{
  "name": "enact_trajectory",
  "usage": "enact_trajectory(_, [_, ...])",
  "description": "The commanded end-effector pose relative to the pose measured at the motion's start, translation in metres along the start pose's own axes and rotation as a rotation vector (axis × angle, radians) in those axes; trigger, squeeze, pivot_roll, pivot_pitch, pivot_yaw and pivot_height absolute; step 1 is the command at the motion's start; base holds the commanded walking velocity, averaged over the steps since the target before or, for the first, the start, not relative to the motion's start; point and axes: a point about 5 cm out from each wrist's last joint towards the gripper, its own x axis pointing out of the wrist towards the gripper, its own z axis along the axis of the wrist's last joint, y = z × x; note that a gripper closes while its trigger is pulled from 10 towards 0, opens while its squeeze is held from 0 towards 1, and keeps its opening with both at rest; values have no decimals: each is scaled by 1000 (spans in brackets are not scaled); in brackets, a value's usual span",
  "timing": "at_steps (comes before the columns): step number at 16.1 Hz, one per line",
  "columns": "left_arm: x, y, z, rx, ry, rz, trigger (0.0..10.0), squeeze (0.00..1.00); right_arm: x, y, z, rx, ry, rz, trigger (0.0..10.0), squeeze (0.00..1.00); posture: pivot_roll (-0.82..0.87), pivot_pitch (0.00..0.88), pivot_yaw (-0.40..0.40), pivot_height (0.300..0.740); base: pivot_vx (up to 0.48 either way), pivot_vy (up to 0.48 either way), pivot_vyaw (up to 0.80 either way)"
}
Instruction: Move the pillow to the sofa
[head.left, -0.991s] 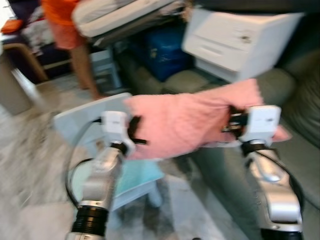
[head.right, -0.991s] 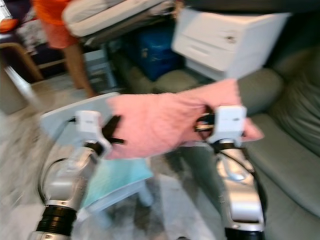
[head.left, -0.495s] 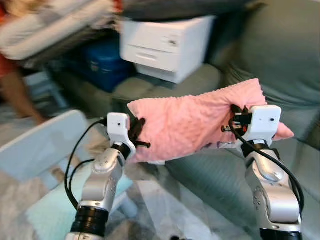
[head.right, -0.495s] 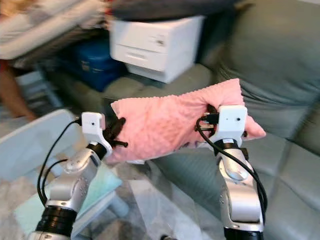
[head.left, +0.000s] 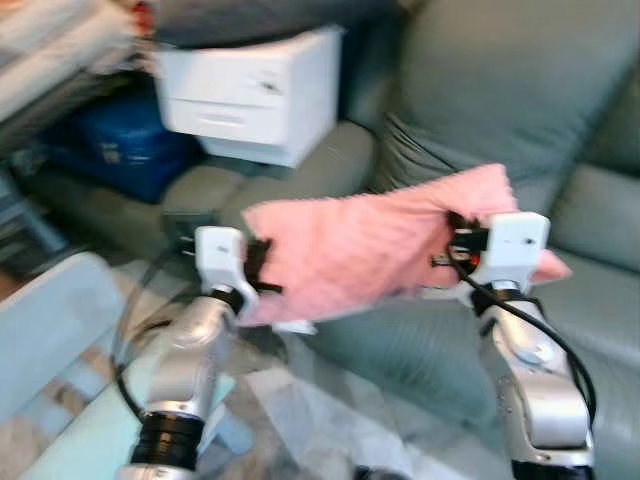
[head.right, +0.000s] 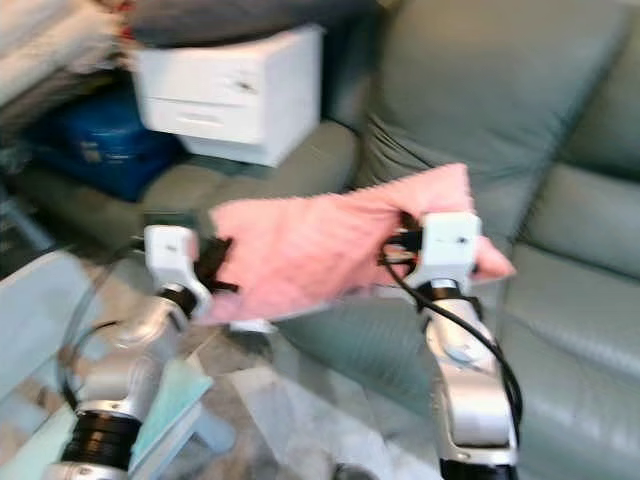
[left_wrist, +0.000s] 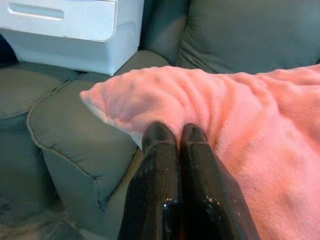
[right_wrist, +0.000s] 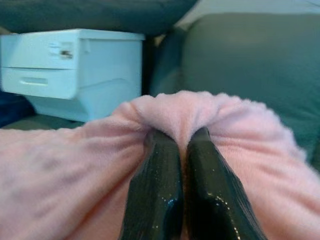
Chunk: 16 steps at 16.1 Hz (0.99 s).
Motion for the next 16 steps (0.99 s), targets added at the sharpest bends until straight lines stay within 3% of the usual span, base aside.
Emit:
enact_trajectory(1, [3,-5,-1,2,9,-11,10000,0,-1,-4,10,-3,-39,-11,10000,0,-207,54,78,740,0,0,-800])
enact_trajectory(13, [7,-5,-1,20,14,-1,10000,0,-2,-4,11,-5,-41,-20,10000,0,-216,60,83,740,0,0,-800])
enact_trajectory(16, [8,-4,0,19,19,-10,10000,0,-2,-3,11,-4,-46,-15,10000,0,-215,59,89,740,0,0,0])
